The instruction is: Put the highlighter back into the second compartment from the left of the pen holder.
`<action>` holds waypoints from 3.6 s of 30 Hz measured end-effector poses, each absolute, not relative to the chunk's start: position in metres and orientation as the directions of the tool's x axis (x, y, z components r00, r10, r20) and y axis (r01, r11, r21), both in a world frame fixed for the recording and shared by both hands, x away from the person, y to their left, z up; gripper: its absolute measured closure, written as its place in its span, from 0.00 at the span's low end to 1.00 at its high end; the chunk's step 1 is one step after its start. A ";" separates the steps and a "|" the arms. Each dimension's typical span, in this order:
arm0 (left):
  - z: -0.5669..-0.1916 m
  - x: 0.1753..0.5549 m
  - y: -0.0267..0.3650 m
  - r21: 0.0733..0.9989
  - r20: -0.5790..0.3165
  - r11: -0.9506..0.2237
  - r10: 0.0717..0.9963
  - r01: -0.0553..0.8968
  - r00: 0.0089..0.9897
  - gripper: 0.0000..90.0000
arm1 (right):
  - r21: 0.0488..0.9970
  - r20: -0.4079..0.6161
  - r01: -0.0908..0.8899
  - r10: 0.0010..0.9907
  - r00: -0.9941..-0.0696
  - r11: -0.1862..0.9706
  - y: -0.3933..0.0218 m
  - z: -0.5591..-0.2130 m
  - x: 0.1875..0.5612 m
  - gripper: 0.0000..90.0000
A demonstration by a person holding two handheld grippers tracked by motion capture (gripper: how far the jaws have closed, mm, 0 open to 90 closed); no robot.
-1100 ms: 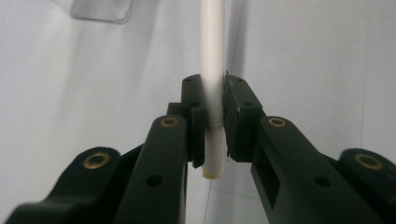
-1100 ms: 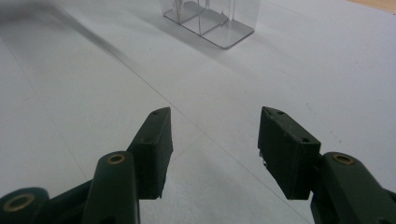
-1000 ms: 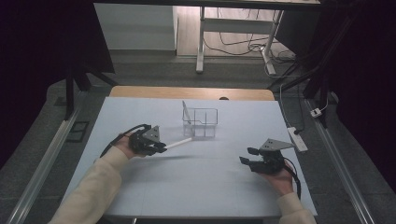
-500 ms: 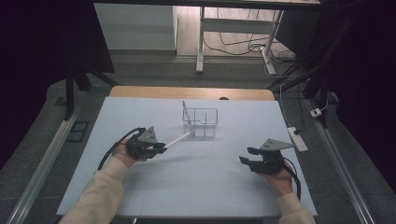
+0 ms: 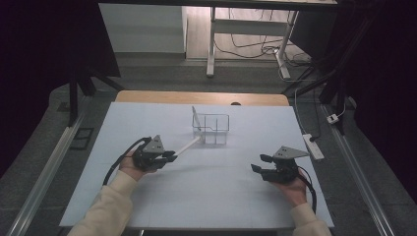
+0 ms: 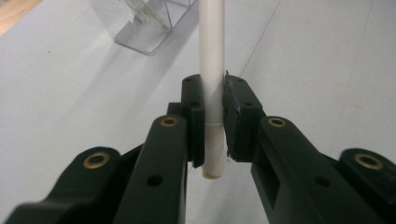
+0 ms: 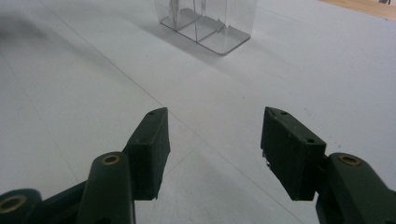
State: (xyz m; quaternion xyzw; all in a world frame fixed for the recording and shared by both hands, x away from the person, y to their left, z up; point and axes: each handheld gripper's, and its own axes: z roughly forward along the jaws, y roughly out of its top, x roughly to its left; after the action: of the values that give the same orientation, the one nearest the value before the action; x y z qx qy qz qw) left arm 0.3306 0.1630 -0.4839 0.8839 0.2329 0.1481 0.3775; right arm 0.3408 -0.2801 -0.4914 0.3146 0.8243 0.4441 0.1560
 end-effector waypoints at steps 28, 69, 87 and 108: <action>-0.476 0.325 0.148 0.811 0.059 -0.521 0.528 0.268 0.847 0.88 | 0.879 0.074 0.344 0.618 -0.783 0.331 -0.255 -0.483 0.342 0.44; -0.487 0.316 0.096 0.814 0.089 -0.543 0.468 0.207 0.879 0.88 | 0.905 0.138 0.327 0.540 -0.830 0.271 -0.198 -0.470 0.338 0.44; -0.495 0.316 0.076 0.792 0.113 -0.584 0.429 0.180 0.896 0.88 | 0.914 0.162 0.330 0.536 -0.828 0.235 -0.193 -0.471 0.339 0.50; -0.500 0.313 0.064 0.722 0.228 -0.680 0.408 0.127 0.884 0.87 | 0.920 0.259 0.357 0.432 -0.864 0.162 -0.191 -0.472 0.340 0.84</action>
State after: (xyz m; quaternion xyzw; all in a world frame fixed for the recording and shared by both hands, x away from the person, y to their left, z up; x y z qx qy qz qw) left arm 0.3134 0.0643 -0.5004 0.8968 0.1491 0.1888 0.3712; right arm 0.3402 -0.1914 -0.4715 0.2591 0.7617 0.5930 0.0315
